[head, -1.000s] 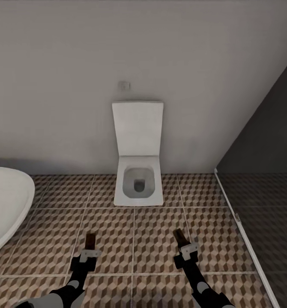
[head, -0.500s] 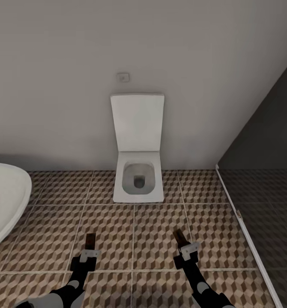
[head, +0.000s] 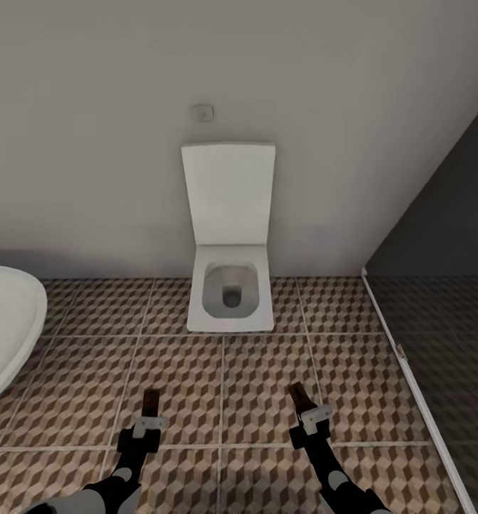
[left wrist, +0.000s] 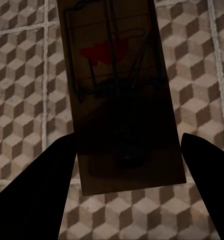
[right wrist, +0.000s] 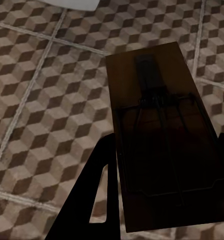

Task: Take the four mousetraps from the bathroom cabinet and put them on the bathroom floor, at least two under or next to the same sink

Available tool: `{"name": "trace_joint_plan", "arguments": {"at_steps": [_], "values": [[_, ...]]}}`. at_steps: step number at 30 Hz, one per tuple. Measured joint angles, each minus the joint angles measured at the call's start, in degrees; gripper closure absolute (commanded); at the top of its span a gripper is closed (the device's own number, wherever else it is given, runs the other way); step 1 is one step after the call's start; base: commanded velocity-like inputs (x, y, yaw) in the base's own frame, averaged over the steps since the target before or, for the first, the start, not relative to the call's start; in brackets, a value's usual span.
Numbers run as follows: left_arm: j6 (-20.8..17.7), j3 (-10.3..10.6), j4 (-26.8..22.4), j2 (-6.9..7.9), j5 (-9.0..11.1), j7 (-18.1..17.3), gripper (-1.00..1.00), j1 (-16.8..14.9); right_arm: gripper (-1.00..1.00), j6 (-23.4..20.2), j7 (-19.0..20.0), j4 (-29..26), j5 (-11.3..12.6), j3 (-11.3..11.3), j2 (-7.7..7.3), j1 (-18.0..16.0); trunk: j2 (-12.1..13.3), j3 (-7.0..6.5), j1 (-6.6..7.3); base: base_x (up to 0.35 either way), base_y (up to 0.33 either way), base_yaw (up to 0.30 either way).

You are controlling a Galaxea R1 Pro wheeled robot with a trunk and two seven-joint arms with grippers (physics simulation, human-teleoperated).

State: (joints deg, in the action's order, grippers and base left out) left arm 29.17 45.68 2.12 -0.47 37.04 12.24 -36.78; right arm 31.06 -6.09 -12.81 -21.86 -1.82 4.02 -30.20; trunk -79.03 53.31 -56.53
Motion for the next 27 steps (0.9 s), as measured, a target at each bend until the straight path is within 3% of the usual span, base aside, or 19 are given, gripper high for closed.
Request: {"name": "trace_joint_plan", "arguments": {"at_steps": [23, 27], "values": [[0.0, 0.0, 0.0, 0.0, 0.0, 0.0, 1.0, 0.0, 1.0, 0.09, 0.0, -0.02, 0.0, 0.01, 0.0, 0.0, -9.23, 6.29, -5.05, 0.0, 0.0, 0.0], [-0.03, 0.0, -0.04, -0.37, -0.05, -0.09, 1.0, 0.01, 1.0, 0.09, 0.0, -0.01, 0.0, 0.02, 0.0, 0.0, -9.24, 6.67, -5.06, 0.0, 0.0, 0.0]]}}
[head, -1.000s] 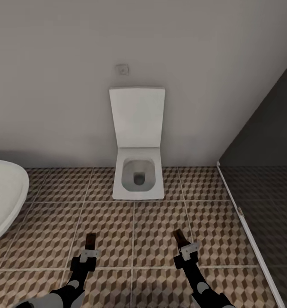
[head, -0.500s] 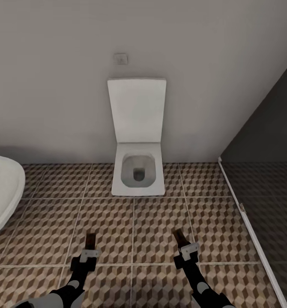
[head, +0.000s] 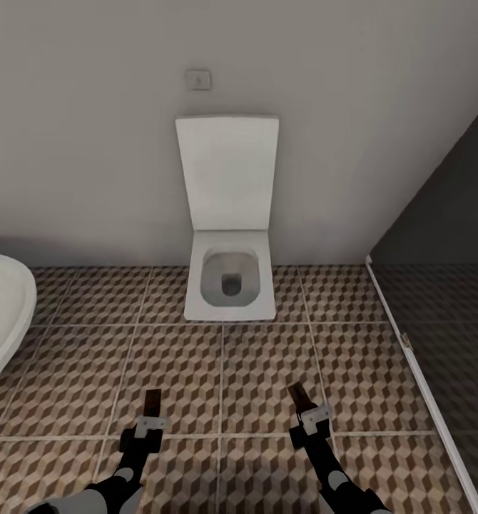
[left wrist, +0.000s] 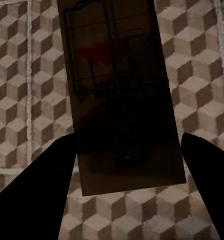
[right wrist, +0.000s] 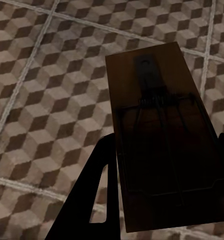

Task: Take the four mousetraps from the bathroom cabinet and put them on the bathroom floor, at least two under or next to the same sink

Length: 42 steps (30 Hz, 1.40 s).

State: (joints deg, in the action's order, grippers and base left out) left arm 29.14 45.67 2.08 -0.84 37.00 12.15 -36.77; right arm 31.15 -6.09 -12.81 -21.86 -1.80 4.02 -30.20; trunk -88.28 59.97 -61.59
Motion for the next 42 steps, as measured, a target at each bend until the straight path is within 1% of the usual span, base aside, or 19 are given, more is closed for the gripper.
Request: {"name": "trace_joint_plan", "arguments": {"at_steps": [8, 11, 12, 13, 14, 16, 18, 20, 22, 24, 25, 28, 31, 33, 34, 35, 37, 38, 42], "values": [[-0.23, 0.01, 0.0, -2.01, -0.13, -0.06, 1.0, 0.0, 1.0, -0.14, 0.05, 0.01, -0.21, 0.21, 0.04, -0.02, 0.0, 0.55, 0.0, 0.0, 0.0, 0.0], [-1.04, -0.1, -0.09, -2.68, -0.24, 0.07, 1.0, 0.0, 1.0, -1.45, -0.1, -0.11, -0.28, 0.52, 0.17, -1.25, 0.0, 0.58, 0.0, 0.0, 0.0, 0.0], [-2.6, -0.16, -0.32, -2.79, -0.29, 0.1, 1.0, -0.29, 1.0, -2.96, -0.15, -0.31, -0.27, 0.56, 0.21, -2.36, 0.0, 0.58, 0.0, 0.0, 0.0, 0.0], [-5.31, -0.25, -0.88, -2.82, -0.36, 0.11, 1.0, -0.69, 1.0, -5.35, -0.09, -0.65, -0.25, 0.59, 0.26, -3.99, 0.0, 0.58, 0.0, 0.0, 0.0, 0.0], [-8.9, -0.27, -1.85, -2.76, -0.43, 0.08, 1.0, -1.42, 1.0, -8.33, -0.03, -0.97, -0.22, 0.61, 0.29, -6.03, 0.0, 0.58, 0.0, 0.0, 0.0, 0.0], [-16.67, -0.4, -5.39, -1.91, -0.62, 0.14, 1.0, -4.06, 1.0, -13.9, 0.01, -1.34, -0.16, 0.63, 0.36, -10.3, 0.0, 0.58, 0.0, 0.0, 0.0, 0.0], [-20.0, -0.53, -7.34, -1.18, -0.62, 0.16, 1.0, -5.76, 1.0, -15.73, 0.01, -1.42, -0.13, 0.65, 0.44, -12.15, 0.0, 0.59, 0.0, 0.0, 0.0, 0.0], [-24.51, -0.65, -10.09, -0.13, -0.71, 0.16, 1.0, -8.69, 1.0, -17.66, 0.06, -1.56, -0.11, 0.65, 0.54, -15.1, 0.0, 0.58, 0.0, 0.0, 0.0, 0.0], [-26.3, -0.73, -11.03, 0.27, -0.72, 0.16, 1.0, -10.82, 1.0, -18.4, 0.07, -1.62, -0.01, 0.64, 0.68, -16.94, 0.0, 0.58, 0.0, 0.0, 0.0, 0.0], [-27.1, -0.77, -11.47, 0.6, -0.63, 0.16, 1.0, -12.32, 1.0, -18.83, 0.08, -1.65, 0.12, 0.52, 0.78, -18.26, 0.0, 0.59, 0.0, 0.0, 0.0, 0.0], [-26.96, -0.76, -11.59, 0.82, -0.58, 0.16, 1.0, -12.87, 1.0, -18.97, 0.08, -1.64, 0.18, 0.47, 0.81, -18.78, 0.0, 0.59, 0.0, 0.0, 0.0, 0.0], [-23.53, -0.58, -10.5, 1.33, -0.41, 0.0, 1.0, -13.55, 1.0, -19.12, 0.08, -1.5, 0.28, 0.31, 0.87, -19.36, 0.0, 0.6, 0.0, 0.0, 0.0, 0.0], [-18.94, -0.44, -7.3, 1.54, -0.15, -0.34, 1.0, -13.75, 1.0, -19.02, 0.13, -1.38, 0.28, 0.3, 0.87, -19.52, 0.0, 0.6, 0.0, 0.0, 0.0, 0.0], [-17.45, -0.35, -6.04, 1.51, -0.08, -0.51, 1.0, -13.79, 1.0, -18.95, 0.87, -1.35, 0.27, 0.31, 0.87, -19.56, 0.0, 0.6, 0.0, 0.0, 0.0, 0.0], [-16.89, -0.29, -5.57, 1.48, -0.05, -0.6, 1.0, -13.78, 1.0, -18.94, 1.95, -1.26, 0.28, 0.32, 0.88, -19.57, 0.0, 0.6, 0.0, 0.0, 0.0, 0.0], [-16.32, -0.25, -5.13, 1.46, -0.03, -0.72, 1.0, -13.77, 1.0, -18.93, 5.06, -0.47, 0.08, 0.35, 0.89, -19.58, 0.0, 0.6, 0.0, 0.0, 0.0, 0.0], [-16.1, -0.21, -4.97, 1.44, -0.02, -0.87, 1.0, -13.77, 1.0, -18.88, 7.65, -0.03, -0.13, 0.25, 0.85, -19.6, 0.0, 0.6, 0.0, 0.0, 0.0, 0.0], [-15.98, -0.2, -4.88, 1.44, -0.01, -1.01, 1.0, -13.77, 1.0, -18.89, 10.34, 0.29, 0.08, 0.09, 0.83, -19.59, 0.0, 0.6, 0.0, 0.0, 0.0, 0.0], [-15.91, -0.2, -4.82, 1.44, -0.01, -1.09, 1.0, -13.77, 1.0, -18.83, 12.27, 0.52, 0.85, -0.29, 0.81, -19.03, 0.0, 0.6, 0.0, 0.0, 0.0, 0.0]]}}
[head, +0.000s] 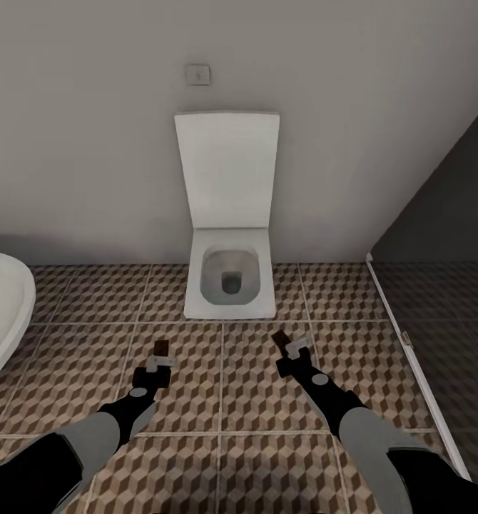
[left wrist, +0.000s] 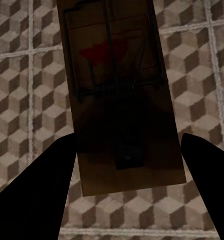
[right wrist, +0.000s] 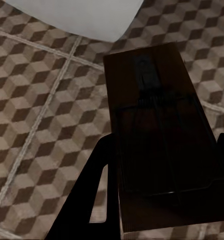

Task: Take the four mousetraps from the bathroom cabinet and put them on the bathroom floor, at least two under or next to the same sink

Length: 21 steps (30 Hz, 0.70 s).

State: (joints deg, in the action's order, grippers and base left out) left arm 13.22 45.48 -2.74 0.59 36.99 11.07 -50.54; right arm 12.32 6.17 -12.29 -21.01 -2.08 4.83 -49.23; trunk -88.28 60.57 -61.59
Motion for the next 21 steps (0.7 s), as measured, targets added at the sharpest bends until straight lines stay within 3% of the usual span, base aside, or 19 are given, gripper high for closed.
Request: {"name": "trace_joint_plan", "arguments": {"at_steps": [10, 16, 21], "values": [[-0.07, -0.05, -1.93, -0.87, 0.15, 0.06, 1.0, 0.03, 1.0, 1.08, 0.97, 0.06, 0.21, -0.09, -0.13, 2.02, 0.0, 0.0, 0.0, 0.0, 0.0, 0.0], [-0.18, -0.22, -5.93, -0.87, 0.22, 0.09, 1.0, 0.03, 1.0, 1.58, 2.31, 0.54, 0.19, -0.09, -0.23, 2.38, 0.0, 0.0, 0.0, 0.0, 0.0, 0.0], [-0.2, -0.26, -6.47, -0.73, 0.25, 0.04, 1.0, 0.03, 1.0, 2.14, 6.65, 0.74, 0.33, -0.1, -0.21, 2.4, 0.0, 0.0, 0.0, 0.0, 0.0, 0.0]]}}
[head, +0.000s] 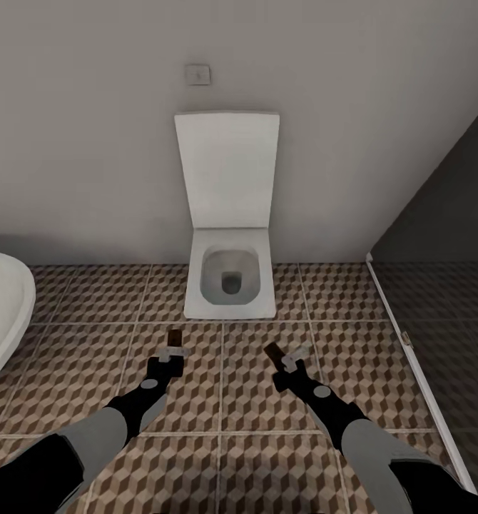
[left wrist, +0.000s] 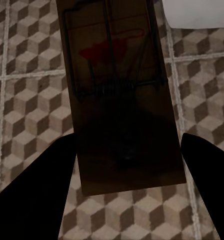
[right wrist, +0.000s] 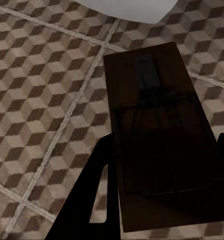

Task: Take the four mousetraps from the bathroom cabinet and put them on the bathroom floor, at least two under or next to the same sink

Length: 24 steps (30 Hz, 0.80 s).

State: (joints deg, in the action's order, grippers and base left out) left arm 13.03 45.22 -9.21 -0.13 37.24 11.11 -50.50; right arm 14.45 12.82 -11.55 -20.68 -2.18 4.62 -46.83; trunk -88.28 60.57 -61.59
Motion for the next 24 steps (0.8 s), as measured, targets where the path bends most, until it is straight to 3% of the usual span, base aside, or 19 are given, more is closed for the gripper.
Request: {"name": "trace_joint_plan", "arguments": {"at_steps": [9, 24], "values": [[0.0, -0.01, -0.02, 0.05, 0.01, 0.0, 1.0, 0.08, 1.0, 0.52, 0.71, -0.15, 0.1, -0.09, 0.03, 0.0, -2.79, 1.27, -1.53, 0.0, 0.0, 0.0], [0.0, 0.08, -0.02, -0.07, 0.01, 0.0, 1.0, 0.09, 1.0, 0.61, 0.72, -0.17, 0.09, -0.1, 0.03, 0.0, -8.81, 5.24, -4.83, 0.0, 0.0, 0.0]]}}
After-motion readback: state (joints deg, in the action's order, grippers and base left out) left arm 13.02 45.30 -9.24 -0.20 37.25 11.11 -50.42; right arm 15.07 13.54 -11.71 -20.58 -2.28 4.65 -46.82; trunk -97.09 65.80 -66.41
